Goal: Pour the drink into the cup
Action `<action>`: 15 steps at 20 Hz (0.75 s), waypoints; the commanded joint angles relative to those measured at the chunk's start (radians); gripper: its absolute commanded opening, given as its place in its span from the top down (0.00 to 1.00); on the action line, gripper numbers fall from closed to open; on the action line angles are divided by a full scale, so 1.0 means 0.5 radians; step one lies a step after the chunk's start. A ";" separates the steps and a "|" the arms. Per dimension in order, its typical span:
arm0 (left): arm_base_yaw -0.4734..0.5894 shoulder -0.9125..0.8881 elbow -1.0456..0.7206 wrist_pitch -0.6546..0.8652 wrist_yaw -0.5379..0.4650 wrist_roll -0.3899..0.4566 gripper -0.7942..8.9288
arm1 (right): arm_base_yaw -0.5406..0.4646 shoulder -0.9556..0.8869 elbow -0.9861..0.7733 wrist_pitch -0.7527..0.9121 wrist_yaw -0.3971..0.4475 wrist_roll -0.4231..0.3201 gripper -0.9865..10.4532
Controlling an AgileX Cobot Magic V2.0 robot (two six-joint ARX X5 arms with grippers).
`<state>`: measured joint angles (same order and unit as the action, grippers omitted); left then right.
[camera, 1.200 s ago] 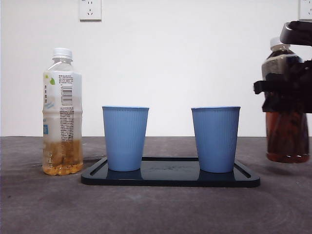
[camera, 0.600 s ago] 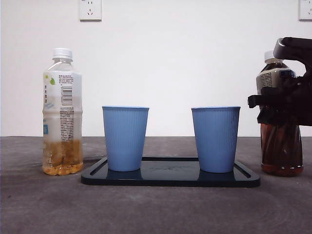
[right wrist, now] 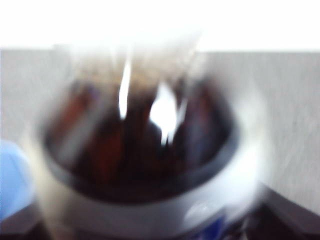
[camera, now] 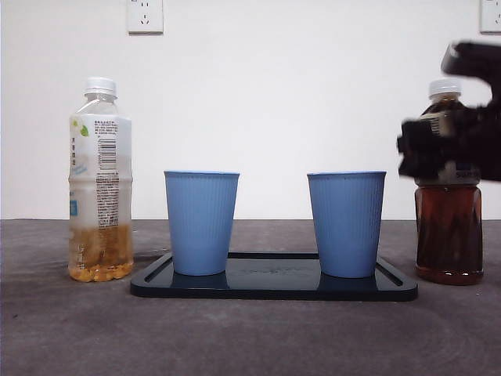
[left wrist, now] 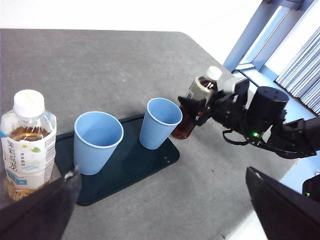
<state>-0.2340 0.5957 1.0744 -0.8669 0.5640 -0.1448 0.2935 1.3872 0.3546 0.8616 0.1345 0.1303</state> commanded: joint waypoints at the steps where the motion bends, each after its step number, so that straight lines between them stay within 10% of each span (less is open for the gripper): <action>1: -0.008 0.010 0.045 0.028 0.008 -0.003 0.37 | 0.006 -0.092 0.031 -0.079 0.009 -0.022 0.51; 15: -0.008 0.093 0.044 0.031 -0.247 0.179 0.37 | 0.098 -1.366 0.189 -1.708 -0.118 0.243 0.51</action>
<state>-0.2340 0.6250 1.0748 -0.8642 0.4538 -0.0845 0.3351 0.7296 0.4206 0.0650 0.0818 0.2161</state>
